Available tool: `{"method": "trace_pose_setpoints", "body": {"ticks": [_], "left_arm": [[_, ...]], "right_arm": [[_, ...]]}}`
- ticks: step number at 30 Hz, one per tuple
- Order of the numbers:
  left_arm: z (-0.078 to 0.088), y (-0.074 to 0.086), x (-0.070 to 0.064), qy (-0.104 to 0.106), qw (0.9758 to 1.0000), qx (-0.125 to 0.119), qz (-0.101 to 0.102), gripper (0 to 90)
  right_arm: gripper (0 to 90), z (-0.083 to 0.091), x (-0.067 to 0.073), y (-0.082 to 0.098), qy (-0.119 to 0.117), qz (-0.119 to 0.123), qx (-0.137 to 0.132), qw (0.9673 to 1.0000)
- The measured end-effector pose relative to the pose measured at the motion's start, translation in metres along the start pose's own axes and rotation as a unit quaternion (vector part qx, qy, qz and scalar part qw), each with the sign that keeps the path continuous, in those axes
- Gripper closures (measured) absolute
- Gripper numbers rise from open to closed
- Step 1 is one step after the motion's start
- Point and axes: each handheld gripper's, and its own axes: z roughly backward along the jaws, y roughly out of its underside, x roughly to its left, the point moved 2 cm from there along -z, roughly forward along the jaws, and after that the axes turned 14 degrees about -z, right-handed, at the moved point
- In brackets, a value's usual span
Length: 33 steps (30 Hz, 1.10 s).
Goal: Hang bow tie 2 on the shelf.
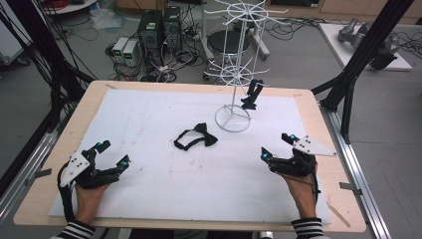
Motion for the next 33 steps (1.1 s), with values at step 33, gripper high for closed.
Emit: {"method": "trace_pose_setpoints", "body": {"ticks": [33], "left_arm": [[0.001, 0.000, 0.001, -0.001, 1.0000, -0.003, 0.002, 12.6]], "right_arm": [[11.2, -0.046, 0.052, -0.027, -0.009, 0.038, 0.076, 0.9963]]}}
